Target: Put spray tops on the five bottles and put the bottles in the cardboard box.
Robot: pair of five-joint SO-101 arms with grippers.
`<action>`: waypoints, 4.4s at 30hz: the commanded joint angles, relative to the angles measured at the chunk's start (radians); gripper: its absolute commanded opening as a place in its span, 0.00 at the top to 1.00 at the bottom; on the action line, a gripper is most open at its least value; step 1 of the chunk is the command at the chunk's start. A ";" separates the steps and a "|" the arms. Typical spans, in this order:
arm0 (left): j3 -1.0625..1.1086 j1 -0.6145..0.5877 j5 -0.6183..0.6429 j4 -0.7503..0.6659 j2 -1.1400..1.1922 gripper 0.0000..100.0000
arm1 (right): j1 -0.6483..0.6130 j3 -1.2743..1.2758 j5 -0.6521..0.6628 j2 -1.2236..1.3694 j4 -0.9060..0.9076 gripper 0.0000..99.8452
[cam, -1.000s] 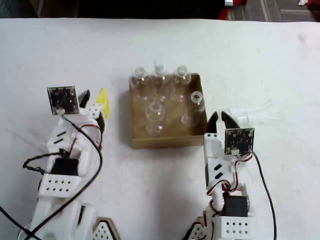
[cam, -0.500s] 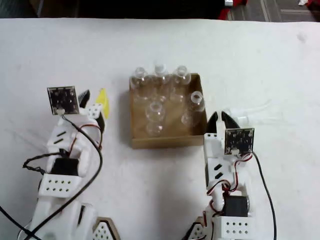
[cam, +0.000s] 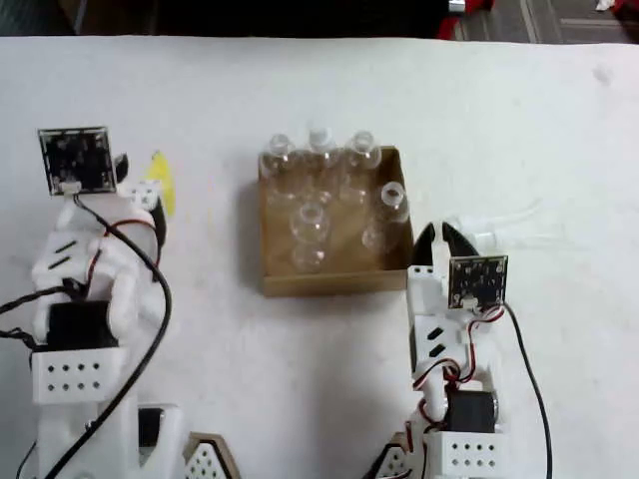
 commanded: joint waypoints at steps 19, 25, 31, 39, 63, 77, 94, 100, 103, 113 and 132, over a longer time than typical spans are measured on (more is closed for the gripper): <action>-0.301 -0.151 -1.333 0.508 0.618 0.86 | -0.010 0.008 0.011 -0.005 -0.015 0.95; -0.308 -0.157 -1.585 0.503 0.797 0.86 | -0.010 0.008 0.011 -0.005 -0.016 0.95; -0.311 -0.154 -1.653 0.482 0.928 0.85 | -0.010 0.008 0.011 -0.005 -0.016 0.95; -0.302 -0.153 -1.774 0.476 0.944 0.79 | -0.051 0.008 0.095 -0.005 -0.013 0.95; -0.006 -0.067 -1.904 0.315 0.792 0.79 | -0.058 0.008 0.120 -0.004 -0.013 0.95; 0.020 -0.116 -1.912 0.242 0.792 0.79 | -0.058 0.008 0.121 -0.004 -0.013 0.95; 0.021 -0.179 -1.998 0.203 0.792 0.79 | -0.058 0.008 0.121 -0.004 -0.013 0.95; 0.017 -0.179 -2.002 0.198 0.794 0.80 | -0.058 0.008 0.121 -0.004 -0.013 0.95; 0.018 -0.179 -2.002 0.198 0.794 0.84 | -0.058 0.008 0.121 -0.004 -0.012 0.95; 0.017 -0.163 -1.996 0.204 0.794 0.85 | -0.058 0.008 0.123 -0.004 -0.012 0.95; -0.245 0.130 -1.470 0.379 0.782 0.97 | -0.053 0.008 0.123 -0.004 -0.013 0.95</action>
